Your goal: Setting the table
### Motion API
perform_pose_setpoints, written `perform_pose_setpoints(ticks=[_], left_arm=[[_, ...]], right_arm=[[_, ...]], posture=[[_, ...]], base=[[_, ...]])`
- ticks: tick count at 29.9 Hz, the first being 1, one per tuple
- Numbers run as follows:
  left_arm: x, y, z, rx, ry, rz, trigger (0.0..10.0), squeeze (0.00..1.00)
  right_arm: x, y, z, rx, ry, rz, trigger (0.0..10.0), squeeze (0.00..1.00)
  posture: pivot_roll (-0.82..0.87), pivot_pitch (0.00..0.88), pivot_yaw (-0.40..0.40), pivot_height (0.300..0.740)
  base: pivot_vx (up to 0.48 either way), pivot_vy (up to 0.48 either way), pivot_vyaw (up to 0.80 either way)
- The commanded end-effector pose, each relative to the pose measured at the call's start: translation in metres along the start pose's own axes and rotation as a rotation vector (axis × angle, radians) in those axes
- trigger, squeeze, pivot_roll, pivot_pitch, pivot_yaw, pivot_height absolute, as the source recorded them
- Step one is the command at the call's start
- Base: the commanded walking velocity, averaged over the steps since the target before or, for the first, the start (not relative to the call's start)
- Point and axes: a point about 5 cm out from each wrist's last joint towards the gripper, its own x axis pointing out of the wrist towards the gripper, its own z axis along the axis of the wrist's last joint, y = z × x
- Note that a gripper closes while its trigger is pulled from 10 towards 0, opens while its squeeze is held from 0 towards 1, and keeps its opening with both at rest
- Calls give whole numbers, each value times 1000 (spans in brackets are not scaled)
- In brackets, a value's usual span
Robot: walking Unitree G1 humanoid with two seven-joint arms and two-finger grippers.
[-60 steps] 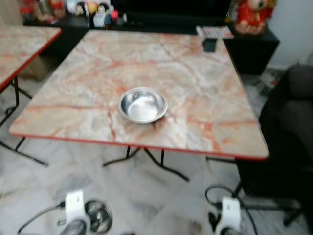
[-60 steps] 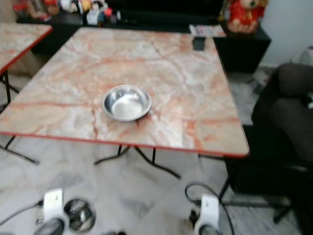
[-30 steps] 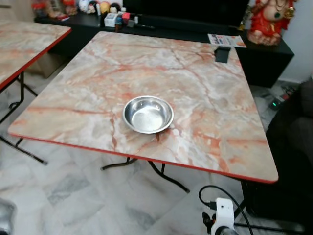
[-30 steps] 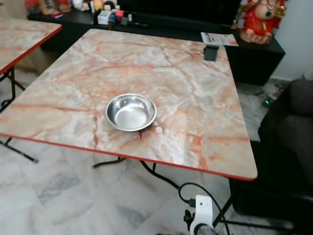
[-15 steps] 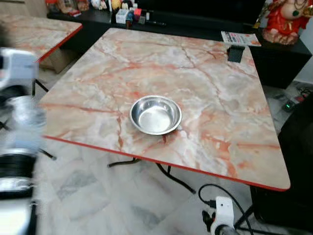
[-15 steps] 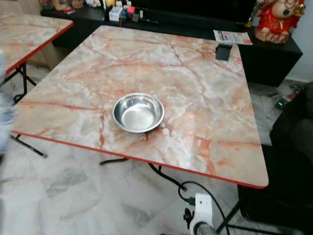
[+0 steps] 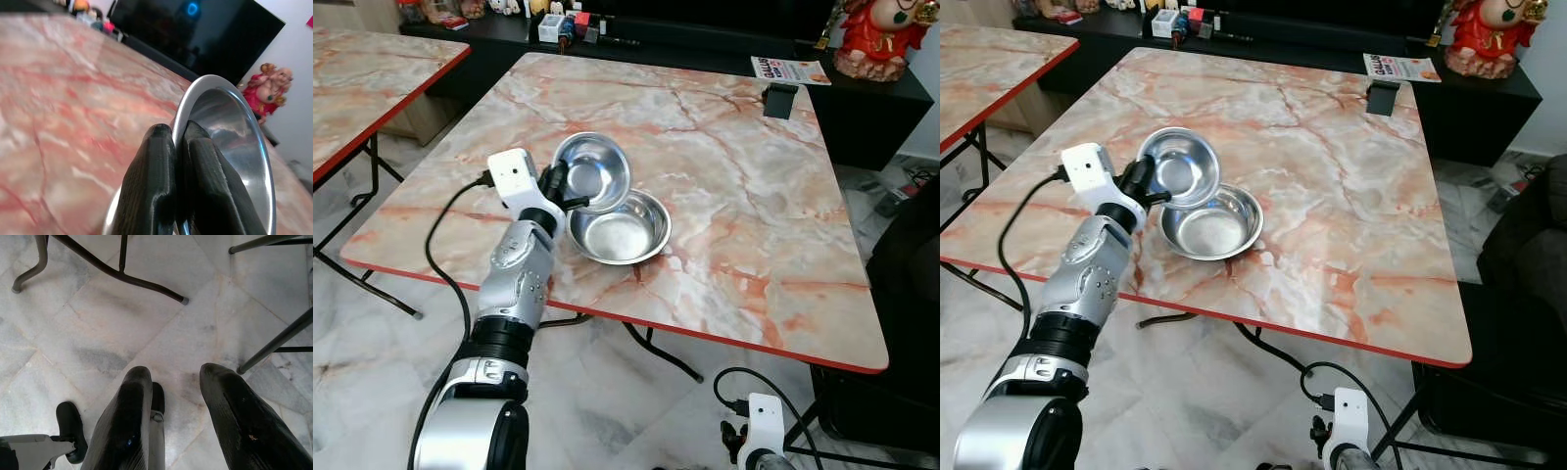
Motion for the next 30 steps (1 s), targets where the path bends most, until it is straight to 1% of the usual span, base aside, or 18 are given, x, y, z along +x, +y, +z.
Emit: perform_pose_setpoints(ticks=[1, 2, 4, 8, 10, 12, 14, 15, 18, 21, 25, 27, 28, 30], left_arm=[[2, -7, -2, -59, 37, -31, 10000, 0], [2, -7, -6, -53, 67, -26, 10000, 0], [2, -6, -9, -21, 87, -12, 10000, 0], [3, -9, -19, -13, 148, 4, 10000, 0], [3, -10, -22, -13, 162, 6, 10000, 0], [5, -14, -26, -27, 189, 13, 10000, 0], [7, -17, -29, -20, 211, 25, 10000, 0], [7, -17, -29, -20, 211, 25, 10000, 0], [11, -21, -33, 5, 251, 36, 10000, 0], [13, -24, -34, 10, 262, 38, 10000, 0], [14, -24, -38, 46, 314, 46, 10000, 0], [14, -24, -38, 46, 315, 47, 10000, 0], [14, -24, -40, 76, 329, 46, 10000, 0], [14, -22, -42, 84, 348, 63, 10000, 0]], right_arm=[[-1, -2, -3, 14, 9, -10, 10000, 0], [-1, -2, -3, 15, 9, -10, 10000, 0], [-1, -1, -3, 14, 10, -8, 10000, 0], [-1, 0, -3, 16, 10, -5, 10000, 0], [-1, 0, -3, 17, 10, -4, 10000, 0], [-1, 1, -4, 17, 11, -4, 10000, 0], [0, 1, -3, 17, 11, -3, 10000, 0], [0, 1, -3, 17, 11, -3, 10000, 0], [0, 1, -3, 22, 8, -5, 10000, 0], [0, 1, -3, 24, 8, -7, 10000, 0], [0, 1, -3, 25, 8, -9, 10000, 0], [0, 1, -3, 25, 8, -9, 10000, 0], [0, 1, -3, 22, 9, -7, 10000, 0], [0, 2, -3, 22, 9, -4, 10000, 0]], posture=[[25, 113, -46, 740], [25, 113, -45, 740], [25, 114, -44, 740], [30, 113, -41, 740], [30, 113, -40, 740], [29, 113, -39, 740], [27, 113, -38, 740], [27, 113, -38, 740], [21, 111, -36, 740], [19, 110, -34, 740], [19, 108, -34, 740], [19, 108, -34, 740], [23, 109, -34, 740], [26, 111, -34, 740]], base=[[0, 0, 0], [0, 0, 0], [0, 0, 0], [0, 0, 0], [0, 0, 0], [0, 0, 0], [0, 0, 0], [0, 0, 0], [0, 0, 0], [0, 0, 0], [0, 0, 0], [0, 0, 0], [0, 0, 0], [0, 0, 0]])
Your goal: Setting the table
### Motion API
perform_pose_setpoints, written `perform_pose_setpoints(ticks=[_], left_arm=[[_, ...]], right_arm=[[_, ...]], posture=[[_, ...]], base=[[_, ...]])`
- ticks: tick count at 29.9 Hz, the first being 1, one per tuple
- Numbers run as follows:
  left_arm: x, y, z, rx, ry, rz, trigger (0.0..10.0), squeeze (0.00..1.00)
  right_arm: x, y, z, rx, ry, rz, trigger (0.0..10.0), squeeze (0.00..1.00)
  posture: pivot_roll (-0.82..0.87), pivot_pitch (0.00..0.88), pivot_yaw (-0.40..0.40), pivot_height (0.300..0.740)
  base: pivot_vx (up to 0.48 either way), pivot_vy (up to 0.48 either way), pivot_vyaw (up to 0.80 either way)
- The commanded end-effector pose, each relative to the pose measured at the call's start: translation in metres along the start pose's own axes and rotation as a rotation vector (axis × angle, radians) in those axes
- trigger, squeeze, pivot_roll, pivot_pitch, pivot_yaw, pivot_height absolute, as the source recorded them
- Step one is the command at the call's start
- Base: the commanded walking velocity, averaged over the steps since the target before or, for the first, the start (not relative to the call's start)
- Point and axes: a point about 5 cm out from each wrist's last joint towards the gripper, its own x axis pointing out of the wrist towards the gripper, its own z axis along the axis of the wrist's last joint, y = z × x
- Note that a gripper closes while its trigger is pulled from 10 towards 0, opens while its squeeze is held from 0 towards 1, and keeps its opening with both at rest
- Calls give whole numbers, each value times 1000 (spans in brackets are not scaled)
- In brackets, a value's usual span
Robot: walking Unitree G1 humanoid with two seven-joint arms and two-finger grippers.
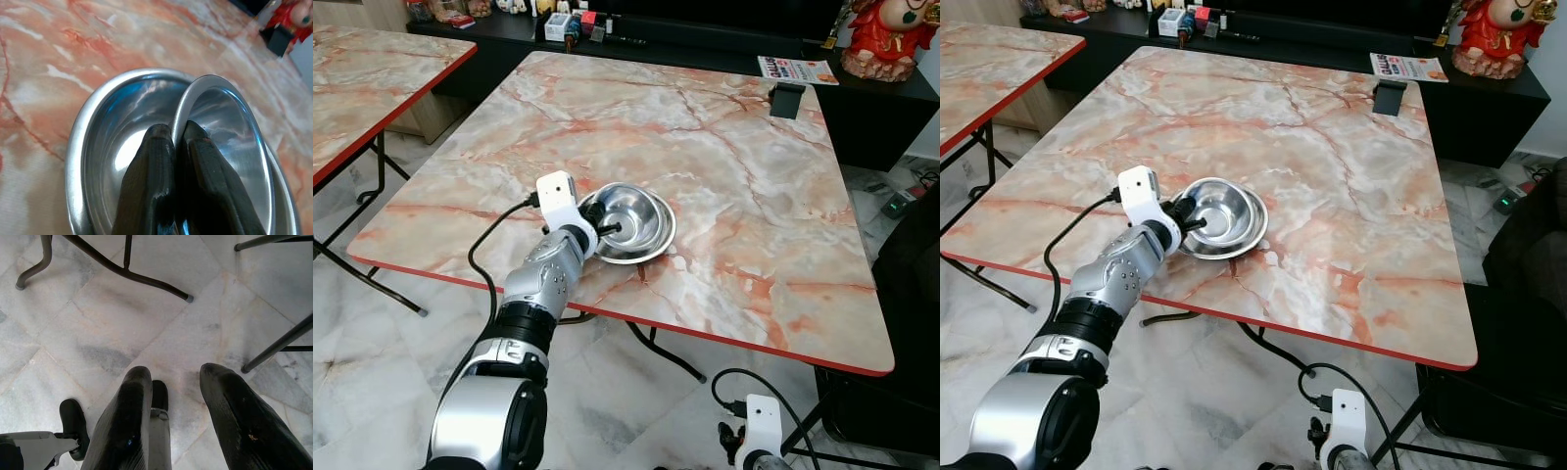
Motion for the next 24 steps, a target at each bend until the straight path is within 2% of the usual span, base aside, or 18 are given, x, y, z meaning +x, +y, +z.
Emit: perform_pose_setpoints(ticks=[1, 8, 9, 14, 15, 16, 17, 18, 19, 24], left_arm=[[2, -3, 1, 37, 21, 11, 10000, 0], [4, -3, 2, 61, 28, 20, 10000, 0], [4, -4, 2, 61, 28, 21, 10000, 196], [4, -5, 1, 62, 29, 18, 10000, 231], [4, -5, 1, 61, 30, 17, 10000, 333], [4, -5, 1, 61, 31, 18, 10000, 514], [4, -5, 1, 63, 33, 19, 10000, 608], [4, -5, 1, 64, 34, 18, 10000, 776], [5, -5, 1, 64, 35, 17, 10000, 1000], [4, -3, 2, 68, 33, 21, 10000, 1000]], right_arm=[[0, -2, -2, 18, 7, -8, 10000, 0], [0, -1, -2, 19, 10, -6, 10000, 0], [0, -1, -2, 19, 10, -5, 10000, 0], [-1, -2, -4, 18, 13, -8, 10000, 0], [-1, -2, -4, 19, 14, -8, 10000, 0], [-1, -2, -4, 19, 14, -8, 10000, 0], [-1, -2, -4, 19, 14, -8, 10000, 0], [-1, -2, -4, 19, 14, -8, 10000, 0], [-1, -2, -4, 20, 14, -8, 10000, 0], [-1, -2, -4, 22, 12, -7, 10000, 0]], posture=[[26, 110, -33, 740], [23, 110, -31, 740], [23, 110, -31, 740], [22, 111, -32, 740], [22, 111, -32, 740], [22, 111, -32, 740], [21, 110, -32, 740], [21, 110, -32, 740], [21, 110, -32, 740], [19, 109, -31, 740]], base=[[0, 0, 0], [0, 0, 0], [0, 0, 0], [0, 0, 0], [0, 0, 0], [0, 0, 0], [0, 0, 0], [0, 0, 0], [0, 0, 0], [0, 0, 0]])
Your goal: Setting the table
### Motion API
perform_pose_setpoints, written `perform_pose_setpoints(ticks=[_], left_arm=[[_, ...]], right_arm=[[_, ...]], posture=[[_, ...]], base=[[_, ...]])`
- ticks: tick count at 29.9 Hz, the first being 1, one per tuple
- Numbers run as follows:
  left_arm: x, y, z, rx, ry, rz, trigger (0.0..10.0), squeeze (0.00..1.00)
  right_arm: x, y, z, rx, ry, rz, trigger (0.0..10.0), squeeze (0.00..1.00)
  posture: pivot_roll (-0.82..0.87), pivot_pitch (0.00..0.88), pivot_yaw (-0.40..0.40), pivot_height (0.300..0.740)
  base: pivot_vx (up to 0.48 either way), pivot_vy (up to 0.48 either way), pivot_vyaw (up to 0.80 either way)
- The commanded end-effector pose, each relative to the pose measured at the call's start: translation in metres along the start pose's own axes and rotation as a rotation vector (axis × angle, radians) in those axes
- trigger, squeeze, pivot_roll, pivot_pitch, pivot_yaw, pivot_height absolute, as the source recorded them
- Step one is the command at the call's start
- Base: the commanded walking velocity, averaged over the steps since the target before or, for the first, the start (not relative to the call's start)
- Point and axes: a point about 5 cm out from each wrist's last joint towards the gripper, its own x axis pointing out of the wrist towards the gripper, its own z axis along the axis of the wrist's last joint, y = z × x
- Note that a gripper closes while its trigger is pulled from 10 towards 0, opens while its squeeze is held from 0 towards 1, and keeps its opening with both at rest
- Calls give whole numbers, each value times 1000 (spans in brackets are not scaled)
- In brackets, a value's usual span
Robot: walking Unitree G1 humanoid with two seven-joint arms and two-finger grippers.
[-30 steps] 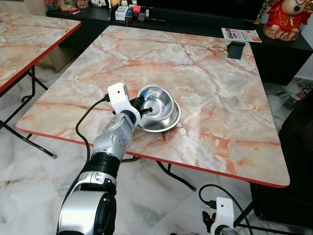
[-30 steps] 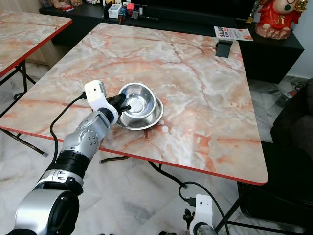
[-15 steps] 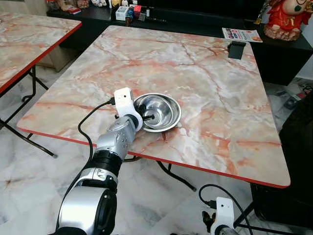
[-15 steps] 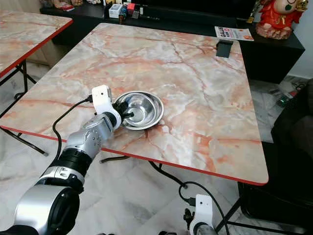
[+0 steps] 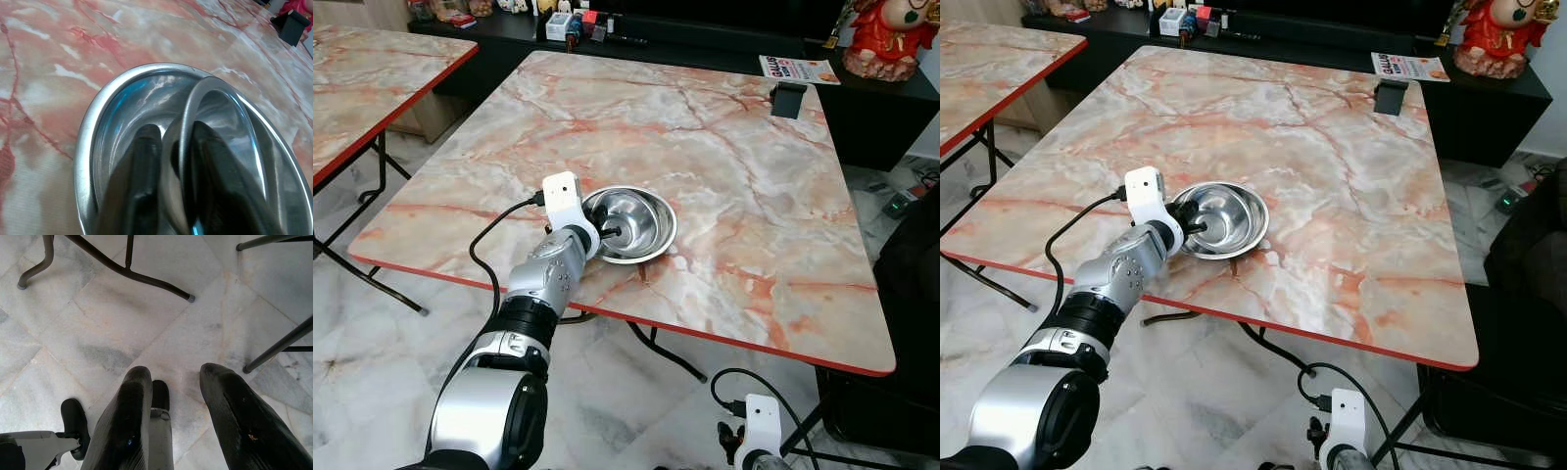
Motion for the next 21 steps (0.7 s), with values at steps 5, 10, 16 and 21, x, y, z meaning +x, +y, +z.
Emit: perform_pose_setpoints(ticks=[5, 10, 16, 21], left_arm=[[1, -2, 5, 30, 7, -3, 10000, 0], [1, -2, 7, 34, 4, -1, 10000, 0], [0, 0, 16, 230, -36, 24, 10000, 0], [-2, 1, 26, 377, -96, 57, 10000, 0]], right_arm=[[-1, -3, -4, 18, 14, -9, 10000, 0], [-1, -3, -3, 19, 11, -10, 10000, 0], [-1, -3, -2, 19, 9, -11, 10000, 0], [0, -3, -2, 17, 9, -9, 10000, 0]], posture=[[23, 111, -34, 740], [21, 107, -35, 740], [19, 105, -34, 740], [25, 108, -38, 740]], base=[[0, 0, 0], [0, 0, 0], [0, 0, 0], [0, 0, 0]])
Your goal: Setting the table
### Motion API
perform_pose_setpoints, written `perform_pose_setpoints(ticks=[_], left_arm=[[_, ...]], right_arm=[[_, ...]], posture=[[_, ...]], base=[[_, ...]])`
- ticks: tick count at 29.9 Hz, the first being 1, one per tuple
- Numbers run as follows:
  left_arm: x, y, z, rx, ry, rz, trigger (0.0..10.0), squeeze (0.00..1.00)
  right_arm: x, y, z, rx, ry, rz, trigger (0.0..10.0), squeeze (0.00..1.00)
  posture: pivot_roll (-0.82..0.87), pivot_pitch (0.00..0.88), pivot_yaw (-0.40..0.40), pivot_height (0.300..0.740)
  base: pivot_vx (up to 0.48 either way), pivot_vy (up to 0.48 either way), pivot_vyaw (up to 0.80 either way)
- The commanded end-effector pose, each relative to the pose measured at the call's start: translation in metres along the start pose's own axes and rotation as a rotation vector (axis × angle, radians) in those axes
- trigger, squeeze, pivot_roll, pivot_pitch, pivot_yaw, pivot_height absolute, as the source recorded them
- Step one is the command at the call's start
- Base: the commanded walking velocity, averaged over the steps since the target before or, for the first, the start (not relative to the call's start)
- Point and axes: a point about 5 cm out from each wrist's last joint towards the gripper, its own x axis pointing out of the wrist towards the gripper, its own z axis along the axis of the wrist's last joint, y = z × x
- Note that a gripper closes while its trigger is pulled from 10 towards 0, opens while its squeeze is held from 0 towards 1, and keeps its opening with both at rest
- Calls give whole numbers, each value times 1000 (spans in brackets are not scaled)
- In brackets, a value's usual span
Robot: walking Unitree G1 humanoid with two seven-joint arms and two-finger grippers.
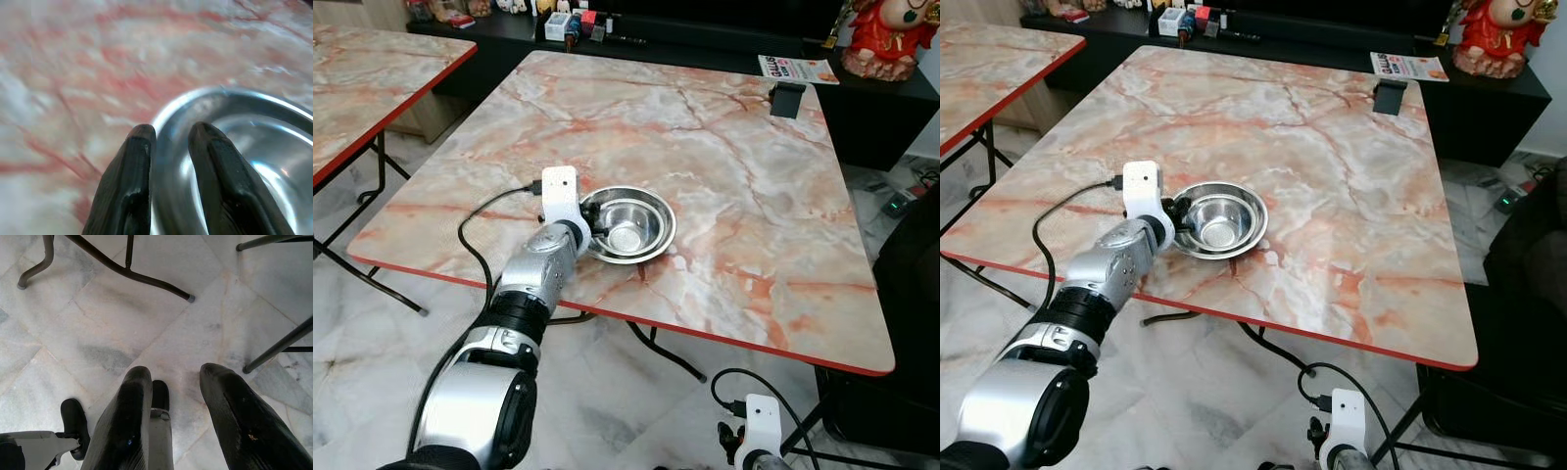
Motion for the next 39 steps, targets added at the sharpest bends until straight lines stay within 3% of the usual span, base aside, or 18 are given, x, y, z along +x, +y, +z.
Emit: perform_pose_setpoints(ticks=[1, 2, 5, 7, 8, 9, 12, 15, 16, 17, 19, 24, 28, 29, 31, 35, 38, 39], left_arm=[[-1, -2, 11, 72, -70, 10, 10000, 0], [-5, 2, 21, 144, -163, 41, 10000, 0], [-13, 15, 29, 223, -264, 115, 10000, 0], [-17, 24, 30, 232, -292, 160, 10000, 0], [-24, 44, 31, 285, -313, 242, 10000, 0], [-24, 44, 31, 285, -313, 242, 10000, 0], [-38, 86, 28, 381, -318, 391, 10000, 0], [-43, 99, 26, 422, -315, 435, 10000, 0], [-50, 119, 17, 502, -287, 484, 10000, 0], [-66, 153, 1, 649, -224, 572, 10000, 0], [-84, 180, -13, 728, -158, 670, 10000, 0], [-109, 210, -34, 756, -64, 815, 10000, 0], [-139, 236, -65, 767, 85, 964, 10000, 0], [-153, 244, -86, 765, 181, 1012, 10000, 0], [-164, 250, -104, 754, 255, 1038, 10000, 0], [-192, 250, -161, 637, 478, 1057, 10000, 0], [-198, 232, -195, 457, 579, 978, 10000, 0], [-195, 221, -207, 392, 616, 890, 10000, 0]], right_arm=[[-1, -2, -2, 18, 9, -9, 10000, 0], [0, -2, -2, 18, 8, -8, 10000, 0], [0, -2, -1, 23, 3, -10, 10000, 0], [0, -2, -1, 27, 0, -12, 10000, 0], [-1, -3, -1, 31, -2, -16, 10000, 0], [-1, -3, -1, 31, -2, -16, 10000, 0], [-1, -4, -2, 31, 0, -17, 10000, 0], [-1, -4, -2, 30, 0, -17, 10000, 0], [-1, -4, -3, 39, 2, -21, 10000, 0], [-1, -5, -3, 52, 2, -27, 10000, 0], [-1, -7, -2, 56, 0, -31, 10000, 0], [-1, -7, -1, 65, -5, -36, 10000, 0], [-1, -6, -1, 66, -4, -34, 10000, 0], [-1, -5, -2, 66, -3, -31, 10000, 0], [-1, -5, -2, 68, -2, -31, 10000, 0], [-1, -5, -4, 71, 2, -33, 10000, 0], [-2, -6, -5, 72, 5, -36, 10000, 0], [-2, -6, -5, 69, 6, -37, 10000, 0]], posture=[[23, 108, -37, 740], [22, 107, -37, 740], [13, 106, -33, 740], [12, 106, -32, 740], [14, 107, -30, 740], [14, 107, -30, 740], [30, 112, -32, 740], [30, 112, -32, 740], [50, 116, -34, 740], [52, 116, -33, 740], [52, 116, -33, 740], [60, 117, -29, 740], [68, 119, -28, 740], [67, 119, -27, 740], [68, 119, -26, 740], [62, 119, -23, 740], [60, 119, -24, 740], [60, 118, -26, 740]], base=[[0, 0, 0], [0, 0, 0], [0, 0, 0], [0, 0, 0], [0, 0, 0], [0, 0, 0], [0, 0, 0], [0, 0, 0], [0, 0, 0], [0, 0, 0], [0, 0, 0], [0, 0, 0], [0, 0, 0], [0, 0, 0], [0, 0, 0], [0, 0, 0], [0, 0, 0], [0, 0, 0]])
